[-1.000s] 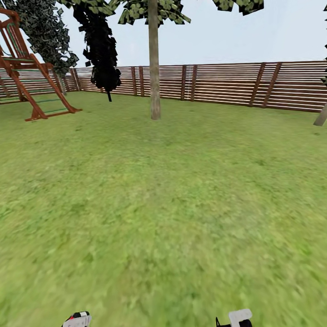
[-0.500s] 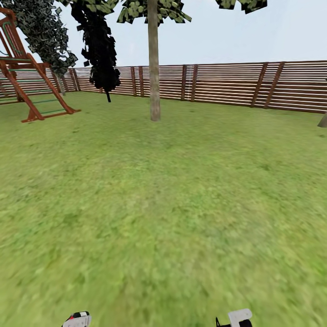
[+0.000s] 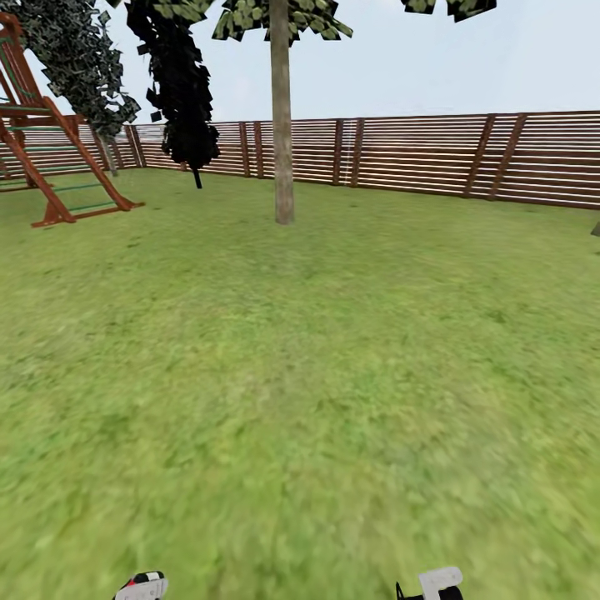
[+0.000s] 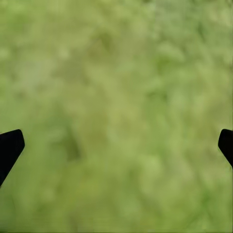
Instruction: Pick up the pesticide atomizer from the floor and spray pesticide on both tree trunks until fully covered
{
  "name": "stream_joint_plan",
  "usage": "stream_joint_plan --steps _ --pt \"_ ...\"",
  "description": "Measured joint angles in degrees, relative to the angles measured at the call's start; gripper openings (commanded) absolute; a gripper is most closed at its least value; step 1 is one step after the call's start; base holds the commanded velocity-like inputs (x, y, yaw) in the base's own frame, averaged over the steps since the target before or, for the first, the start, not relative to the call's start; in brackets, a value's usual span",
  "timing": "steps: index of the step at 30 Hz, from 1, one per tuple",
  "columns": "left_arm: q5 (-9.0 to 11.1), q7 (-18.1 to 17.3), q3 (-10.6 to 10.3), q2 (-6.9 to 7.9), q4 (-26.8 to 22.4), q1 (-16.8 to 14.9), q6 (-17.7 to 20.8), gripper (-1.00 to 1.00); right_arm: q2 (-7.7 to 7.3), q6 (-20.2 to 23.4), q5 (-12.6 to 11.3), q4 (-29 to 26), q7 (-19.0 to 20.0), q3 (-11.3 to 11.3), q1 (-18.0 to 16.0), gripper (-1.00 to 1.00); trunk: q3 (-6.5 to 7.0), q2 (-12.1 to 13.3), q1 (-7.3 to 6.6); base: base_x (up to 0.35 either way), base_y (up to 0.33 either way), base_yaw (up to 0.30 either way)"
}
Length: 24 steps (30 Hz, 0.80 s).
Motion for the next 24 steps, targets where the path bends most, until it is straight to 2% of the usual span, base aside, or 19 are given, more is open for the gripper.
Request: stream_joint_plan --steps 24 --pt "0.0 0.0 0.03 0.0 0.0 0.0 0.0 -1.0 0.0 0.0 0.0 0.0 0.0 0.0 0.01 1.0 0.0 0.0 0.0 0.338 0.0 0.0"
